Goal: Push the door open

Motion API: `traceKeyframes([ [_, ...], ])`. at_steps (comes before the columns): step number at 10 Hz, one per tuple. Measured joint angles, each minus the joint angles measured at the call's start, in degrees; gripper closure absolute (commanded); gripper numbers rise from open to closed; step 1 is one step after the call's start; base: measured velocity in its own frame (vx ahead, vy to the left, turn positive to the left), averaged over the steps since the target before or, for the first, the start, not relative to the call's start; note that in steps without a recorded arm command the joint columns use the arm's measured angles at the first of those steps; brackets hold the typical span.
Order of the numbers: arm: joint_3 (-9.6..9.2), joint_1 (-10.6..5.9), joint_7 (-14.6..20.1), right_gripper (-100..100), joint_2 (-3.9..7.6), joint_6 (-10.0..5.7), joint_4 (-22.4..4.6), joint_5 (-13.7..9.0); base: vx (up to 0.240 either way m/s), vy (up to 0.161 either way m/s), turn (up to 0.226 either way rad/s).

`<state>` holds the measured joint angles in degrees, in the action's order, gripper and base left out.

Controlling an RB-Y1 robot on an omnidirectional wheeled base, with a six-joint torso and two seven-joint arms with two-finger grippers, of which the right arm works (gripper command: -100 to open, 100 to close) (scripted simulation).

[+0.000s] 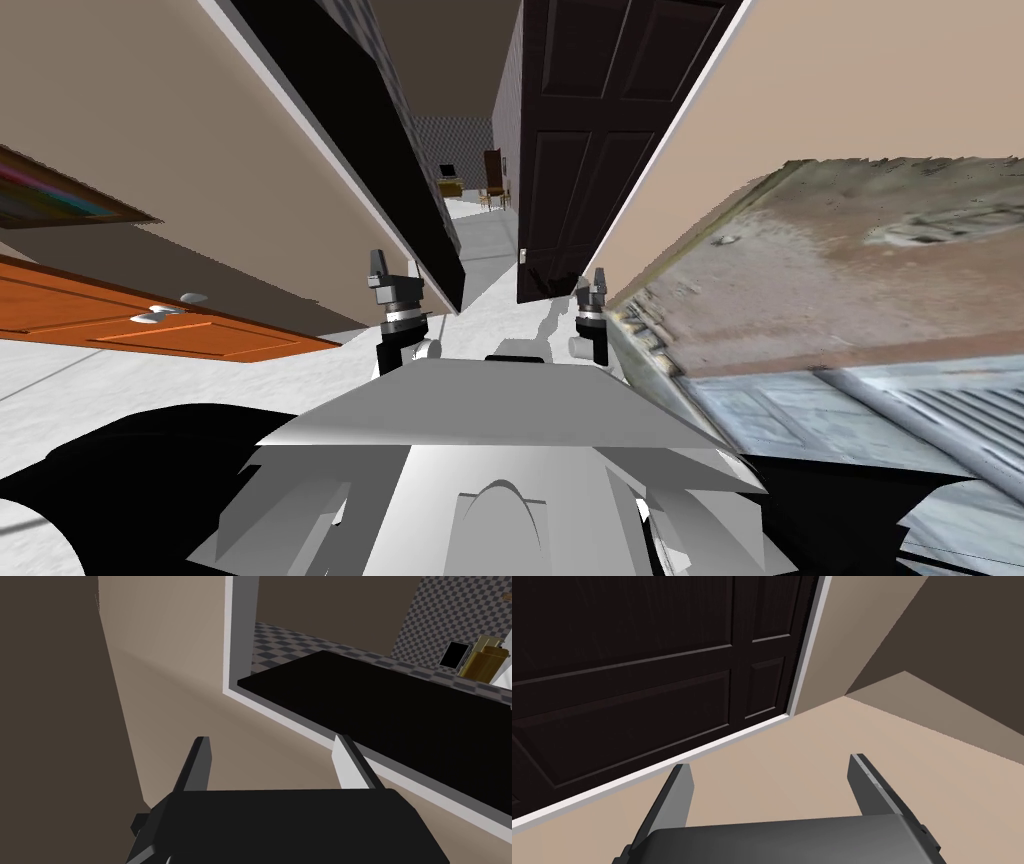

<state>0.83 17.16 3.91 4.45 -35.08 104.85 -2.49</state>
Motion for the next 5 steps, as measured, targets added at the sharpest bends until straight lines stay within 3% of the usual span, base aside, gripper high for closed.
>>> traceKeyframes([
  [5,-0.31,-2.95,-0.4,-100,0.37,-1.05,-8.2,0.3,0.102,-0.001,0.042],
])
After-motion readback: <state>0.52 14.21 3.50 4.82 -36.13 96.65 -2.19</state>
